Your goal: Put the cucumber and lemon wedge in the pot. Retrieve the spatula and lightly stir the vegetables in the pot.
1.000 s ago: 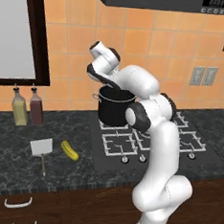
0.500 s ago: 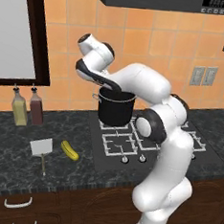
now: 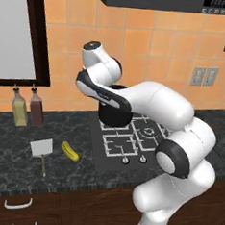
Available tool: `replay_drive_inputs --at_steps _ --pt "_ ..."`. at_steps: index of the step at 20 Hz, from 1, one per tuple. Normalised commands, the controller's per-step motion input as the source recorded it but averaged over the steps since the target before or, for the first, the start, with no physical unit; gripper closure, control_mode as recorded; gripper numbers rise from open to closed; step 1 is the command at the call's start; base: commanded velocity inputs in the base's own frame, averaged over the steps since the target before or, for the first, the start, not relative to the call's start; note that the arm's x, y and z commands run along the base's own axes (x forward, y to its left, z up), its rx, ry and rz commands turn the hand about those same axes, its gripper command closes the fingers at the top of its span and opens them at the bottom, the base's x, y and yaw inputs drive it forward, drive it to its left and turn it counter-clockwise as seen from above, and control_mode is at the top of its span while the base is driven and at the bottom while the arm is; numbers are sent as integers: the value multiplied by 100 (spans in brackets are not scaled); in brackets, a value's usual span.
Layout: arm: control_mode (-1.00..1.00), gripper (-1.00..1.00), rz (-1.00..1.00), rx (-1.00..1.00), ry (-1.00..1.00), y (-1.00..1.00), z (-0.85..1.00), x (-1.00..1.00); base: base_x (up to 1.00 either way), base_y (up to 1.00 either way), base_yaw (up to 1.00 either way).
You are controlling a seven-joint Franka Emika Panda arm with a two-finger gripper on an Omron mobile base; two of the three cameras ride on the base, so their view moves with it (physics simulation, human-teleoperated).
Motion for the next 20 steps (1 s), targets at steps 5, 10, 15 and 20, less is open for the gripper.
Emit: replay_drive_inputs --at_steps 5,10,15,20 --pt "-100 -100 71 40 35 29 -79 -8 0 0 0" --pt "-100 -100 53 7 21 82 -96 2 0 0 0" --pt "-100 -100 18 -13 7 81 -61 0 0 0 0" --pt "-100 -100 24 -19 -1 14 -27 -37 0 0 0"
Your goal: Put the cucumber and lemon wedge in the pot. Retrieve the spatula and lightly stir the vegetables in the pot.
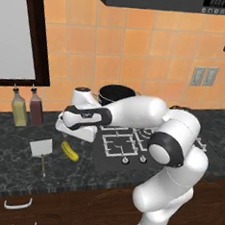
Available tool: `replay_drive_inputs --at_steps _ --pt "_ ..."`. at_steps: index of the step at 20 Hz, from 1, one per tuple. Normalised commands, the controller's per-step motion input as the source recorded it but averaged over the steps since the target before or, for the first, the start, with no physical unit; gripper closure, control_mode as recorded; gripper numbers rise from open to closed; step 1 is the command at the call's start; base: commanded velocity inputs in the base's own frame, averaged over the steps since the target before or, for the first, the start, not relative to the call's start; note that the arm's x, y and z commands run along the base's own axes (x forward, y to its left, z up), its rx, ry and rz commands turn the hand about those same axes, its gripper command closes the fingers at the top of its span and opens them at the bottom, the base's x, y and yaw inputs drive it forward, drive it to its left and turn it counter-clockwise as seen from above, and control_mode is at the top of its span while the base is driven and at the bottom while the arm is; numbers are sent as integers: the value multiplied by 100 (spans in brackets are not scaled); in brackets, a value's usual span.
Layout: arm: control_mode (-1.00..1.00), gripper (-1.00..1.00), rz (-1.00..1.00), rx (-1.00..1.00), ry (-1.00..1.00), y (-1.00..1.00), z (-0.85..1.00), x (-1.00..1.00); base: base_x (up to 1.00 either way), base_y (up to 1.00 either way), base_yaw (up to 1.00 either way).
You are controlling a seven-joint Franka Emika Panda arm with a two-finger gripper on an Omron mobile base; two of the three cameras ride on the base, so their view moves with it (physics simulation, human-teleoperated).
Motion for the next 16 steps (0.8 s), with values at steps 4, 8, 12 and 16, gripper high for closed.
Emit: replay_drive_inputs --at_steps 4,8,12,16 --pt "-100 -100 30 -17 -4 -2 -15 -46 0 0 0" --pt "-100 -100 40 -8 -1 -6 -42 -34 0 0 0" --pt "-100 -100 39 0 0 -25 -49 8 0 0 0" --pt "-100 -100 32 0 0 0 -34 31 0 0 0"
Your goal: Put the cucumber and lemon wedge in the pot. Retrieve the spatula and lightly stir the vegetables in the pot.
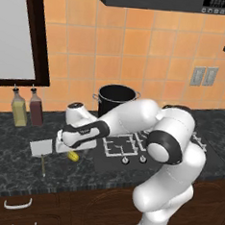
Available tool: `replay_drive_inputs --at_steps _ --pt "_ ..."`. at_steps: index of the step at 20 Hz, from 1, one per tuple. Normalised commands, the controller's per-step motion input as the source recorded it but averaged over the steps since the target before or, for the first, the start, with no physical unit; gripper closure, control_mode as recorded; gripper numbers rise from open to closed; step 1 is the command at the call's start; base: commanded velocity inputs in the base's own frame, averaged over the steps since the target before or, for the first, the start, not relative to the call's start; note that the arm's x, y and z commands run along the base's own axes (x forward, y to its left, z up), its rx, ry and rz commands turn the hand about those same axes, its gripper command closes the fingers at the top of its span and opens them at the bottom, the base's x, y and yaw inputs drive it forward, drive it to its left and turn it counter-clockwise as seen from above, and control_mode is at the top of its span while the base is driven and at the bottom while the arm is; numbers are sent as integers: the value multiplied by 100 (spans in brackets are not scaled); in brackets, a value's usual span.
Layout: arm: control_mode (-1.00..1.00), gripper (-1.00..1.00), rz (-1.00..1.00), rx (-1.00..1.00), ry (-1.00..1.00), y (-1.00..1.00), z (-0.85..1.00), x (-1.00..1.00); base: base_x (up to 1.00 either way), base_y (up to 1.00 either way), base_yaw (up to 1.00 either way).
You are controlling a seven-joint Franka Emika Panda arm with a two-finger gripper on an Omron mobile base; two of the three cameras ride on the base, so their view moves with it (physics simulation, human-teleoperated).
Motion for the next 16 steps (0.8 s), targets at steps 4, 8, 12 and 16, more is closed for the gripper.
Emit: replay_drive_inputs --at_steps 4,8,12,16 --pt "-100 -100 24 2 0 16 -37 26 0 0 0" --pt "-100 -100 23 3 0 4 -37 6 0 0 0" --pt "-100 -100 22 3 0 5 -27 -4 0 0 0" --pt "-100 100 10 4 0 6 -15 -18 0 0 0"
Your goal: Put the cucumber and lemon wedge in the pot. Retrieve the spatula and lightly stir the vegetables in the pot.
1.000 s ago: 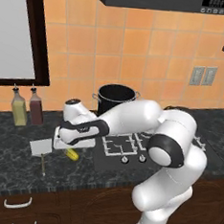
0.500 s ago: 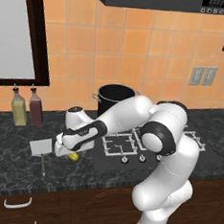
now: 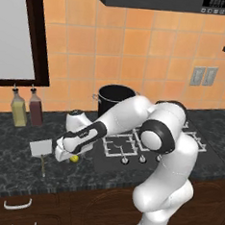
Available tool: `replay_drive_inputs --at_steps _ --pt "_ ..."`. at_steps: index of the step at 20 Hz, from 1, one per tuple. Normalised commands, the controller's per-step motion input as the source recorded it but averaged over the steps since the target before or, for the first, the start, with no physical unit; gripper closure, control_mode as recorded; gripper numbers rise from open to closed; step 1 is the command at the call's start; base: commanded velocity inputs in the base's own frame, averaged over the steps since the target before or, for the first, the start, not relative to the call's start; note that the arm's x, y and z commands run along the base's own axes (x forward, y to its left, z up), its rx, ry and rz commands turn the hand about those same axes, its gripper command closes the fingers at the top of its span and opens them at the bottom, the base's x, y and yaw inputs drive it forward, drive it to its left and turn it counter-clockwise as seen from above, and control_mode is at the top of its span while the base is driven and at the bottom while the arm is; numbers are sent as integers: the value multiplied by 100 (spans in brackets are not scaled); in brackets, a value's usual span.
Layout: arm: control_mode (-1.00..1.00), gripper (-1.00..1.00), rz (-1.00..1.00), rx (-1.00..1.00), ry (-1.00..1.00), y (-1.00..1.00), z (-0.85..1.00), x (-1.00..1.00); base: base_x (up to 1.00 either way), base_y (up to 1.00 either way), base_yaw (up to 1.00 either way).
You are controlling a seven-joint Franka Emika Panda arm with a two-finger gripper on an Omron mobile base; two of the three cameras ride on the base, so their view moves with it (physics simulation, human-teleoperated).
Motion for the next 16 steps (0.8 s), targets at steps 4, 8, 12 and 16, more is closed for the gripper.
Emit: replay_drive_inputs --at_steps 4,8,12,16 --pt "-100 100 0 4 3 5 -2 -26 0 0 0" --pt "-100 100 1 0 0 -6 54 -54 0 0 0" --pt "-100 100 11 -8 -10 -60 100 -65 0 0 0" --pt "-100 100 16 -20 -11 -87 100 -45 0 0 0"
